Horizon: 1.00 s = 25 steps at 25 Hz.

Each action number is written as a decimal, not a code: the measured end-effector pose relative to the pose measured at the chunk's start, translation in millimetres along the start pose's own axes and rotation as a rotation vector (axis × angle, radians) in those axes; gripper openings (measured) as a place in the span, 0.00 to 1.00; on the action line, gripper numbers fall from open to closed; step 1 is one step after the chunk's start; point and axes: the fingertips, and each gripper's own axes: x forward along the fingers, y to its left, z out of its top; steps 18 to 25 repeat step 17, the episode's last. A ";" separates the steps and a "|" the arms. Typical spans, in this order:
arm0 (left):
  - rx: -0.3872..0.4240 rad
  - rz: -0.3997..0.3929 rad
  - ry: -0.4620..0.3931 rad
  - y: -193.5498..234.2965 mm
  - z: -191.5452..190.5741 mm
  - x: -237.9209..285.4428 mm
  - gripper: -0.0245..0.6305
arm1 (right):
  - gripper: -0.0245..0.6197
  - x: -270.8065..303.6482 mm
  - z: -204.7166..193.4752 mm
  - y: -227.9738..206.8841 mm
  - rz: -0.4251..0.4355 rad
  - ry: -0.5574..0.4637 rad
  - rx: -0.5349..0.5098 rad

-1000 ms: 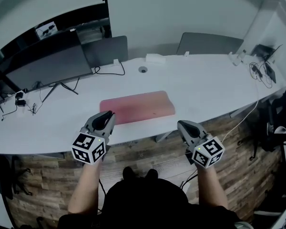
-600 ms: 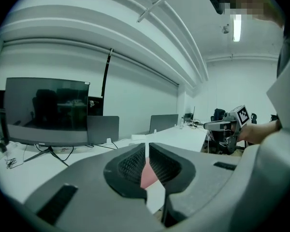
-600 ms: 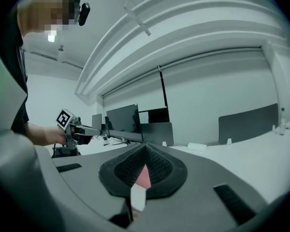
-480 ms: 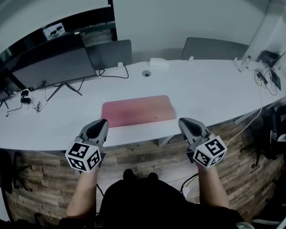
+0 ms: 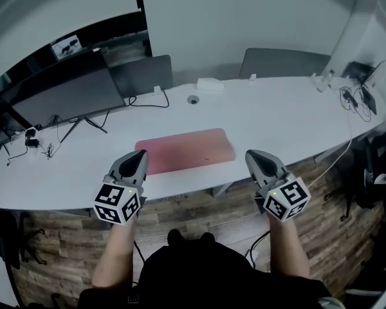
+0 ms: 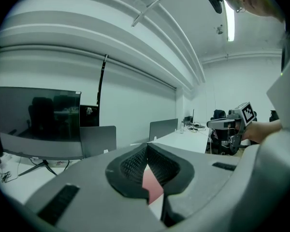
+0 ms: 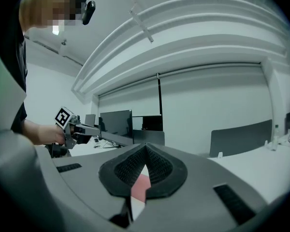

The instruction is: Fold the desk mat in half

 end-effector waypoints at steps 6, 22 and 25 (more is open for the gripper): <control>-0.012 -0.002 0.003 0.4 -6.3 2.9 0.05 | 0.04 2.8 -4.1 9.5 0.020 0.017 0.009; -0.023 -0.005 0.017 1.1 -12.4 -2.0 0.05 | 0.04 3.0 -2.6 17.4 0.038 0.018 0.030; -0.023 -0.005 0.017 1.1 -12.4 -2.0 0.05 | 0.04 3.0 -2.6 17.4 0.038 0.018 0.030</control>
